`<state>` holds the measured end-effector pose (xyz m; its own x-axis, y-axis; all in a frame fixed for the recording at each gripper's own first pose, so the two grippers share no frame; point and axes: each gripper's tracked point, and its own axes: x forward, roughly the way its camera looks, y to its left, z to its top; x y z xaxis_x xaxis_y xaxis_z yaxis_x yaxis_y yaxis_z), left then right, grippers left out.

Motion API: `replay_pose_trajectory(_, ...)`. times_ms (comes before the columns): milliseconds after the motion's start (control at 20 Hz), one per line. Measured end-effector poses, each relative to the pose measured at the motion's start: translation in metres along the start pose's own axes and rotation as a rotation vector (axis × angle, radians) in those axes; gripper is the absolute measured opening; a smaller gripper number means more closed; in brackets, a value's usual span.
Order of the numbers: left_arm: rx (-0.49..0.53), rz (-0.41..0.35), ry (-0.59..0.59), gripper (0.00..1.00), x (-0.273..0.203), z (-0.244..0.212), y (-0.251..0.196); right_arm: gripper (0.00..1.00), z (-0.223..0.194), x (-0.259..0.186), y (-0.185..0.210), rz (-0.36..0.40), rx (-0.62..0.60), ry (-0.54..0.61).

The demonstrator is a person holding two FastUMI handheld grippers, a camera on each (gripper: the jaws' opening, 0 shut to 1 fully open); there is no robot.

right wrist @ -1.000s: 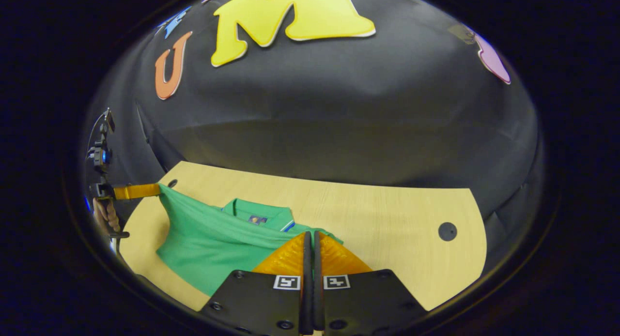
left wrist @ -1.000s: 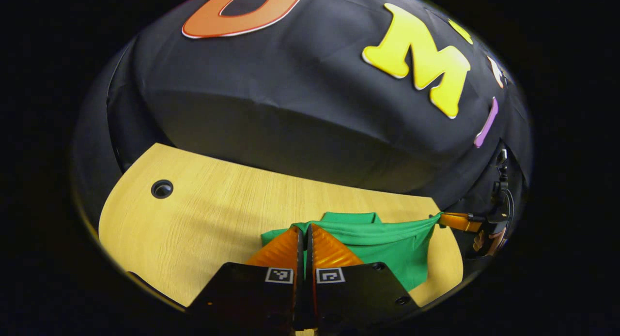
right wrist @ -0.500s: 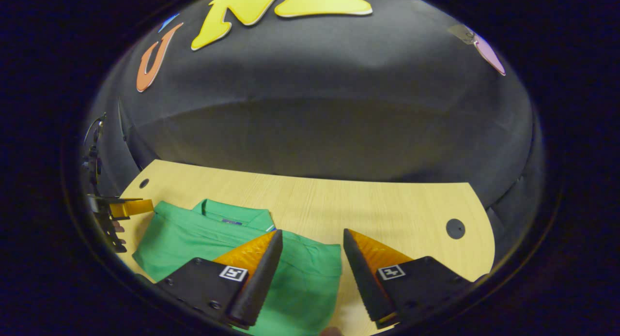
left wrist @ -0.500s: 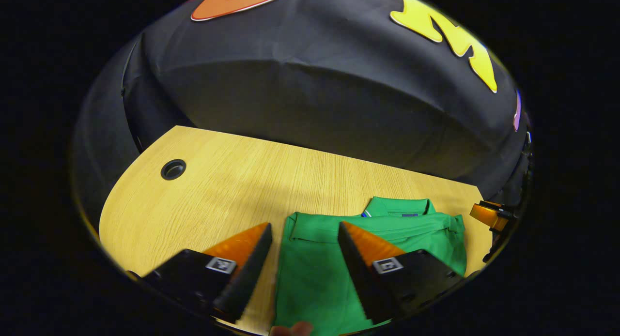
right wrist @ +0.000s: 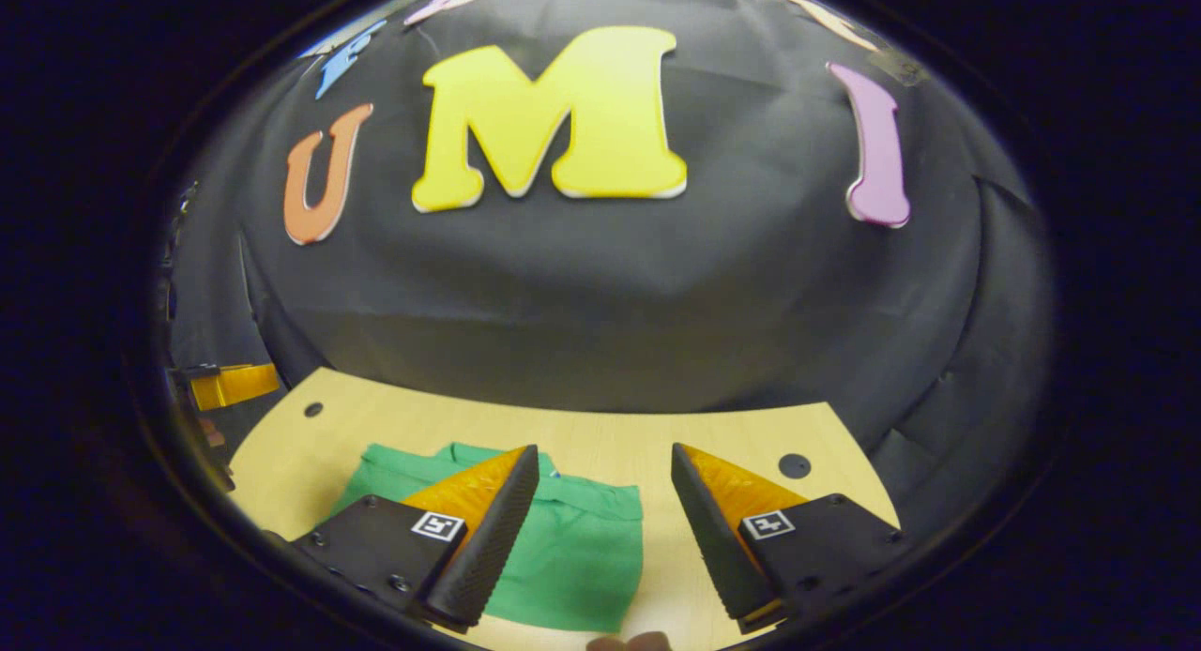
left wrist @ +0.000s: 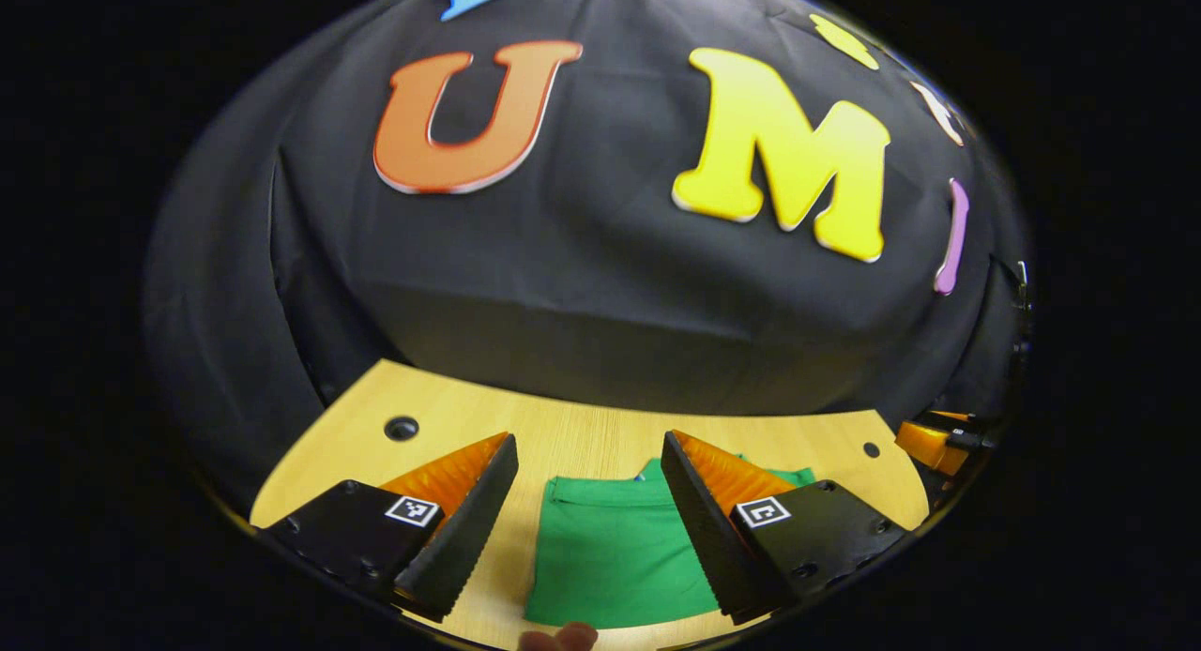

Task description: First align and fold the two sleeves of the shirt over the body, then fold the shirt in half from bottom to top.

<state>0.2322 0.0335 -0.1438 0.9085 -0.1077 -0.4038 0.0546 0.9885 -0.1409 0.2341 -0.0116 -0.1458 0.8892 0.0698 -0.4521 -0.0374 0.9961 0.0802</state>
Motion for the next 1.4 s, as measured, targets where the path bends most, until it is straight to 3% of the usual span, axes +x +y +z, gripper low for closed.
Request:
replay_pose_trajectory(250,0.045,-0.009,-0.177,0.98,-0.116,0.062,-0.033,0.89,0.052,-0.121,0.019,-0.007,-0.031,-0.201)
replay_pose_trajectory(600,0.064,-0.01,-0.359,0.98,-0.244,0.077,-0.063,0.91,0.044,-0.239,0.046,-0.02,-0.01,-0.316)
replay_pose_trajectory(900,0.092,0.002,-0.343,0.98,-0.277,0.038,-0.061,0.92,0.012,-0.278,0.052,-0.038,0.028,-0.311)
replay_pose_trajectory(1400,0.113,0.009,-0.327,0.98,-0.282,0.031,-0.062,0.92,0.011,-0.287,0.06,-0.033,0.002,-0.327)
